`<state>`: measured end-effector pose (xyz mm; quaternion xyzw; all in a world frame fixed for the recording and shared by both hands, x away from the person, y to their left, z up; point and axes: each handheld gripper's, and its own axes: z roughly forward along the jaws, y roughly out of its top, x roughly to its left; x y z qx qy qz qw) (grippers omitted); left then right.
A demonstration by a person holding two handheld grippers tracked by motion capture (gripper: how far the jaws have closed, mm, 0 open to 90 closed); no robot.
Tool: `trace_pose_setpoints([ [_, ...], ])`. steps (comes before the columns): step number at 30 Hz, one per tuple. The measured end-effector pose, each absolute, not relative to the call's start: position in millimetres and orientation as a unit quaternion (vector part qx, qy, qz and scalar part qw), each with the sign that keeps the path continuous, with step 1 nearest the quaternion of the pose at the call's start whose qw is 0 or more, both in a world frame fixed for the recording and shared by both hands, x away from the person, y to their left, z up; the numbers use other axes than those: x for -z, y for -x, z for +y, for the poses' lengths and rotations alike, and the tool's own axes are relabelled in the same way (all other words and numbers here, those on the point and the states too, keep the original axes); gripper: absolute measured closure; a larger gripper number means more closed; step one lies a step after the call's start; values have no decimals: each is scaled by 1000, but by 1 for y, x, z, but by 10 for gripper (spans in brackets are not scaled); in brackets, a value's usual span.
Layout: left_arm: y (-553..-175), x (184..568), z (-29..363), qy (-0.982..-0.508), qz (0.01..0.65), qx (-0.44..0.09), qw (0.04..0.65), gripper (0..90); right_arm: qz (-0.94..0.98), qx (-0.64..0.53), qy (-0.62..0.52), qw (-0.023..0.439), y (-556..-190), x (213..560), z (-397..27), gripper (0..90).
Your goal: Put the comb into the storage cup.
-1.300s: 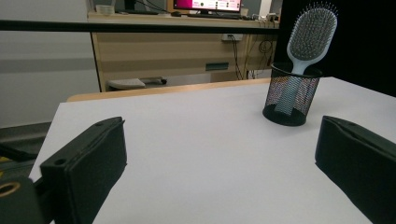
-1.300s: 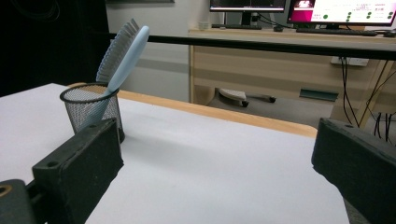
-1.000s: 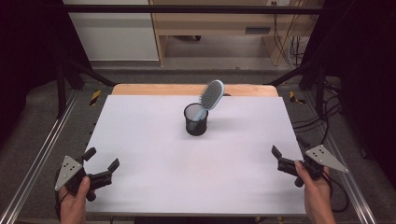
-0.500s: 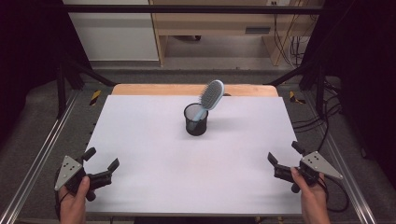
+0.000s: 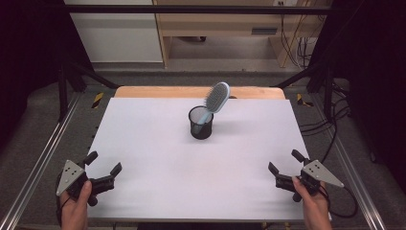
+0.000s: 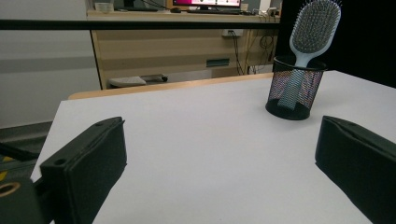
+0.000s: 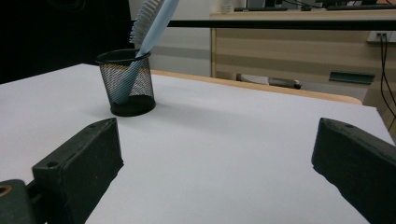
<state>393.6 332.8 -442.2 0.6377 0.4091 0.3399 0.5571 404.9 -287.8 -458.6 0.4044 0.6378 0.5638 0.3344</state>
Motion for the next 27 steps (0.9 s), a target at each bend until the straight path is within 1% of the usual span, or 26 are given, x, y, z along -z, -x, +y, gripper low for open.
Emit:
trace_pose_setpoints([
  [27,-394,443,333,-642,399,-344,557,20,663,-573,-376,301,-411,460,-259,19],
])
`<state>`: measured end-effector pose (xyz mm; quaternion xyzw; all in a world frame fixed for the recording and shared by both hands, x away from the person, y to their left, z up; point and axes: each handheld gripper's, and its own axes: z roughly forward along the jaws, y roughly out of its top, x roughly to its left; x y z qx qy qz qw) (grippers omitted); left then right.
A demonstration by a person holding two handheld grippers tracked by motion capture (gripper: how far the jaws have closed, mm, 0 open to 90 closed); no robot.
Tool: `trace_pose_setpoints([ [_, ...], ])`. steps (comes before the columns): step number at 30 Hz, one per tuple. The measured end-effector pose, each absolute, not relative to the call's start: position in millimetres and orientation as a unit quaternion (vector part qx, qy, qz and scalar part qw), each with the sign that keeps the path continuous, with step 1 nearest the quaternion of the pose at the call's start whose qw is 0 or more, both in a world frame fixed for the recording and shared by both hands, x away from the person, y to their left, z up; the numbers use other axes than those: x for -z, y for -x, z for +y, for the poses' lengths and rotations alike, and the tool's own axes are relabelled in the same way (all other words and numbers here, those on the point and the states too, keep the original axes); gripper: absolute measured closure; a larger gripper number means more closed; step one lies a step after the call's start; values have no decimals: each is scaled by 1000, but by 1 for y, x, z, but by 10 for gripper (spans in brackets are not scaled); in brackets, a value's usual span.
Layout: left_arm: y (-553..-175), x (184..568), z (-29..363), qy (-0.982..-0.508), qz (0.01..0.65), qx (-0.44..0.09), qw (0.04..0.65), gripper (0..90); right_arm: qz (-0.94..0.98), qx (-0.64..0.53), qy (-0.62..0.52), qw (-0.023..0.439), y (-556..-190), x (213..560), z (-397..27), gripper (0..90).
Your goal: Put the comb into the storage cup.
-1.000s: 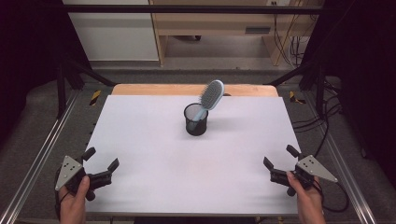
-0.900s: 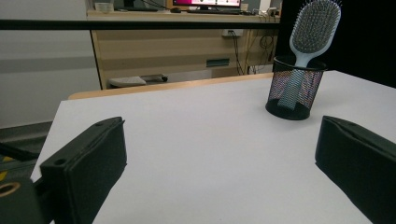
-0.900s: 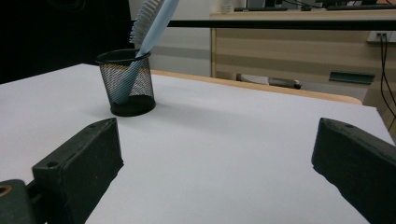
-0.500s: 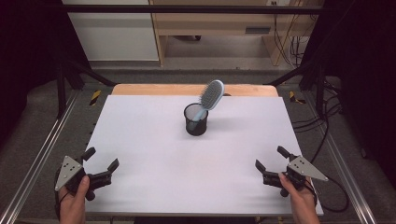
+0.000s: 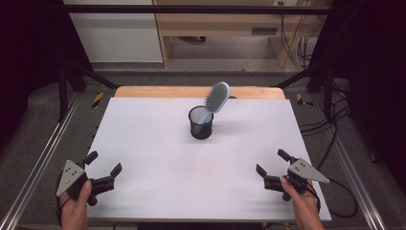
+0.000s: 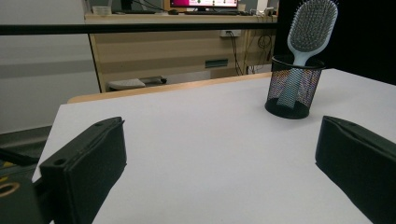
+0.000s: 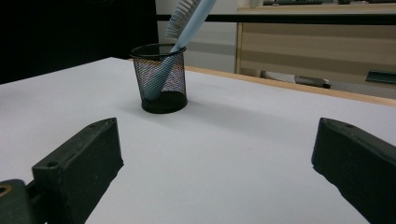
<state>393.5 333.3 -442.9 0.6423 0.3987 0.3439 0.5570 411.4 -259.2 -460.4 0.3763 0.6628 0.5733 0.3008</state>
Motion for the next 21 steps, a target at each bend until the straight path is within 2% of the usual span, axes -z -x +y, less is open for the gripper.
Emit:
trace_pose_setpoints([
  [21,-393,443,334,-642,390,-339,566,21,669,-578,-374,279,-418,458,-249,19],
])
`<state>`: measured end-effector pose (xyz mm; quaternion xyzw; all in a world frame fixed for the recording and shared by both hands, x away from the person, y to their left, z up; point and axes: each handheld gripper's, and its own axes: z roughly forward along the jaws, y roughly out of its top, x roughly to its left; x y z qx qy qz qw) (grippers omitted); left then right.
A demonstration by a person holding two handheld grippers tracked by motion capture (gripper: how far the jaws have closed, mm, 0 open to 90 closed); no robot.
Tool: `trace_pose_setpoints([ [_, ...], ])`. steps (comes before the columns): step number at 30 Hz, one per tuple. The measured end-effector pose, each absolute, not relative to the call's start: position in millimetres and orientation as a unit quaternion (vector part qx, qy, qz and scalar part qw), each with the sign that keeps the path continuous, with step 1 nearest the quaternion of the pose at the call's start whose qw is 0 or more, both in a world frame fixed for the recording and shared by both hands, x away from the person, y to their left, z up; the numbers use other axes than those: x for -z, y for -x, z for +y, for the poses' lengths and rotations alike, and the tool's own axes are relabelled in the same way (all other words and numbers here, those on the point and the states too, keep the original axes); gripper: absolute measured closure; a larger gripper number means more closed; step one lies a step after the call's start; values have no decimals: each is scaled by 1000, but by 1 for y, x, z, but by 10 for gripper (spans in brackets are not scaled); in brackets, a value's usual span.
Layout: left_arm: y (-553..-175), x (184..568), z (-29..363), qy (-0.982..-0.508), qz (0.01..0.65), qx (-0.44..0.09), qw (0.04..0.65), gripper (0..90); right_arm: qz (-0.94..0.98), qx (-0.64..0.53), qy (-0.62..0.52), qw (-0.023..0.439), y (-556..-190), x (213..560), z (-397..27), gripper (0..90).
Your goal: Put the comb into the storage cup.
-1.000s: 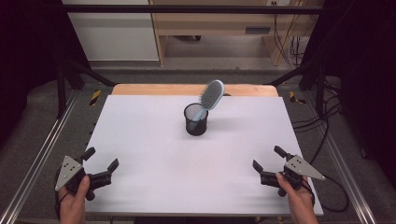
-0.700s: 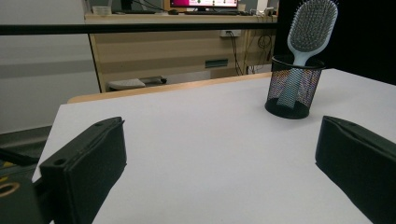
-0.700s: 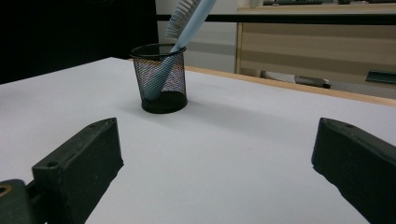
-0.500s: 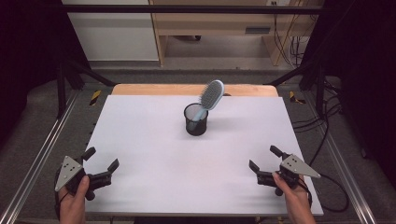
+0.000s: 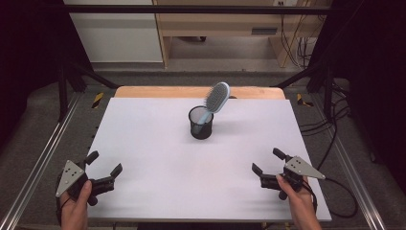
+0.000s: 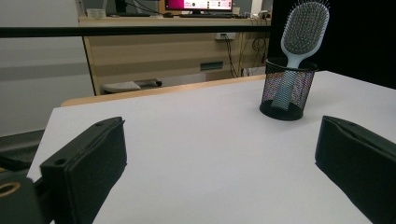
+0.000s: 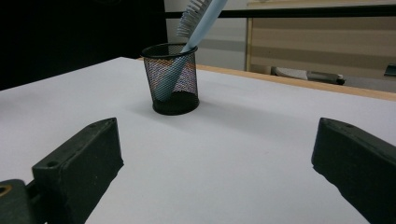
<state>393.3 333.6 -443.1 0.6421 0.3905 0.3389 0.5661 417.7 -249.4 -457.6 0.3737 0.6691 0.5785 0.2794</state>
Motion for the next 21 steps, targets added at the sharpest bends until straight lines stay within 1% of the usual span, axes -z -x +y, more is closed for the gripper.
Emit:
trace_pose_setpoints([
  [9,-393,443,335,-636,390,-335,576,21,671,-579,-375,272,-422,455,-244,24],
  [21,-393,442,334,-632,382,-329,588,20,680,-573,-369,272,-431,450,-233,34],
])
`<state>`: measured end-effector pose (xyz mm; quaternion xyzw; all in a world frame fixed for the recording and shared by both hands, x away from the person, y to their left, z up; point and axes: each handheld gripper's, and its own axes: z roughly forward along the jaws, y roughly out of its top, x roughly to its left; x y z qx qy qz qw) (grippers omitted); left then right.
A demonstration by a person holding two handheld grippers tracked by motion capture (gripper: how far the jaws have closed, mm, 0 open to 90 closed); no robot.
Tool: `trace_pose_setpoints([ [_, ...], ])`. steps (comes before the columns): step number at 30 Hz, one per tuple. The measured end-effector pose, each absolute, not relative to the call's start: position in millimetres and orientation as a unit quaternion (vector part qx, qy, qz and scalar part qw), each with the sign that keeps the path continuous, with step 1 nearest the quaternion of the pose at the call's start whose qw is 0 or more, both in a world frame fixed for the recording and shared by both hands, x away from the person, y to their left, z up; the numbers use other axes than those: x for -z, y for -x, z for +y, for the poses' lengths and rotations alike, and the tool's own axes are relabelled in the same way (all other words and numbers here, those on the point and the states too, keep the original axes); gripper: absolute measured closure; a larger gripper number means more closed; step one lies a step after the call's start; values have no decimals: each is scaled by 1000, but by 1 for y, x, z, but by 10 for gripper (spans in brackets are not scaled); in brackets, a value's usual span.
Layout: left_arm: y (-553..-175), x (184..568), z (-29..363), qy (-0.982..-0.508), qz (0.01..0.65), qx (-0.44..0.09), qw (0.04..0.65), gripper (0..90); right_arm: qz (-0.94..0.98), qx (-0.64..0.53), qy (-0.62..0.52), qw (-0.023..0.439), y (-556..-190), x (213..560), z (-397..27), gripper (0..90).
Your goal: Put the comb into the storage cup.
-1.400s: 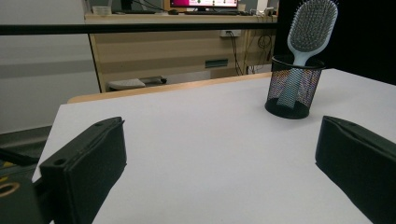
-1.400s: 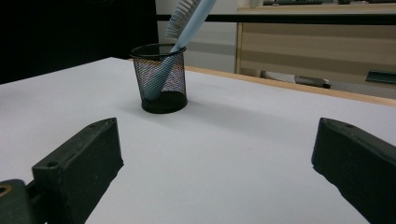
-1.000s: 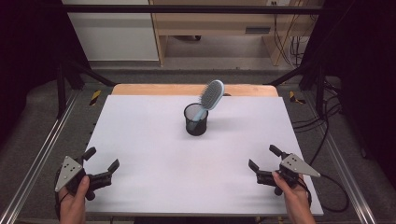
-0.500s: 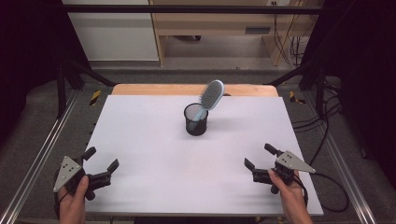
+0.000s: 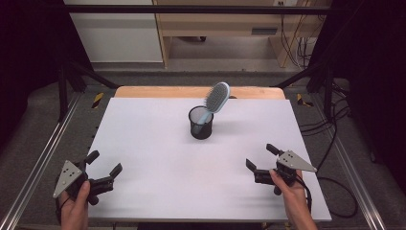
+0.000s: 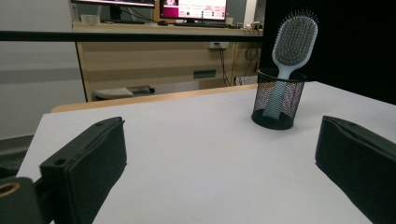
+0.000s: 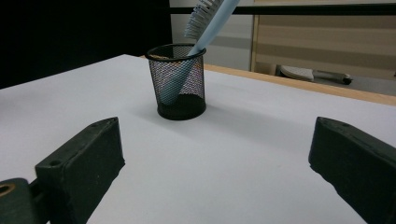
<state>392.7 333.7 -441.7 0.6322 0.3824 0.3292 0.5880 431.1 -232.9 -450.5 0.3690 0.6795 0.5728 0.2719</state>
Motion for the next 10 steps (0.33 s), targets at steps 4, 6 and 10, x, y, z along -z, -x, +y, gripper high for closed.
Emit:
trace_pose_setpoints([
  [4,-393,441,332,-632,379,-327,591,20,681,-570,-367,276,-434,452,-230,37],
  [6,-394,441,330,-633,376,-325,594,20,689,-563,-365,276,-434,454,-230,37],
  [10,-396,442,329,-636,372,-320,596,20,696,-557,-362,274,-431,458,-232,37],
])
